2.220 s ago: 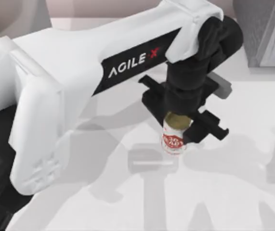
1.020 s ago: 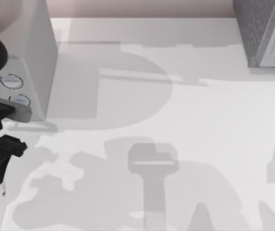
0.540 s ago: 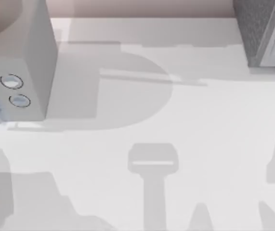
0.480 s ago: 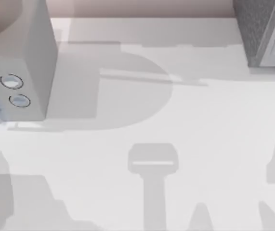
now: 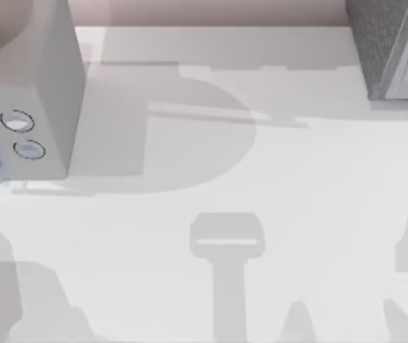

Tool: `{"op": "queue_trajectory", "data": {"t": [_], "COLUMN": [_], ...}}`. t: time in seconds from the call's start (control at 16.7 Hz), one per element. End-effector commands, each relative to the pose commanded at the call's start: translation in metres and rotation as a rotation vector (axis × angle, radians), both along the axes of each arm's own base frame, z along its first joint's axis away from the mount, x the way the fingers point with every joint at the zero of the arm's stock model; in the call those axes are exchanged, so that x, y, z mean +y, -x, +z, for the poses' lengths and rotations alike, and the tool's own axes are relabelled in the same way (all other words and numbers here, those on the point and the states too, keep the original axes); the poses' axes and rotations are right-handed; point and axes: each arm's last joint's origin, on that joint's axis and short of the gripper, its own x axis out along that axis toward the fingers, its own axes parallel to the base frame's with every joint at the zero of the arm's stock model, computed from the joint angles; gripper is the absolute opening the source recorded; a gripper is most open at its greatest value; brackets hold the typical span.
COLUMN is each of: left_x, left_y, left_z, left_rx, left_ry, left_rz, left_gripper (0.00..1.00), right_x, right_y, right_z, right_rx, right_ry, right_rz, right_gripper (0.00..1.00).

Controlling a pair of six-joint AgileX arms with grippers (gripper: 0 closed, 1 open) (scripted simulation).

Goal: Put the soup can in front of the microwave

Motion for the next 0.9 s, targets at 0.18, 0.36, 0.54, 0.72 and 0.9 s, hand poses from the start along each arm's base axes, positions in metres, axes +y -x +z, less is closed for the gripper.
{"op": "queue_trajectory", "data": {"t": [0.18, 0.36, 0.54, 0.72, 0.9], "left_x": [0.0005, 0.0006, 0.0006, 0.0006, 0.0006], "left_y": [0.0008, 0.0009, 0.0009, 0.0009, 0.0009], "left_z": [-0.0059, -0.0070, -0.0070, -0.0070, -0.0070], "left_rx": [-0.003, -0.004, -0.004, -0.004, -0.004], "left_ry": [-0.001, -0.001, -0.001, -0.001, -0.001], "left_rz": [0.004, 0.005, 0.005, 0.005, 0.005], "left_gripper": [0.00, 0.00, 0.15, 0.38, 0.60], "right_x": [0.0000, 0.0000, 0.0000, 0.0000, 0.0000], "right_y": [0.0000, 0.0000, 0.0000, 0.0000, 0.0000], "right_z": [0.0000, 0.0000, 0.0000, 0.0000, 0.0000], "right_rx": [0.000, 0.000, 0.000, 0.000, 0.000], "right_ry": [0.000, 0.000, 0.000, 0.000, 0.000], "right_rz": [0.000, 0.000, 0.000, 0.000, 0.000], "right_gripper": [1.00, 1.00, 1.00, 1.00, 1.00]}}
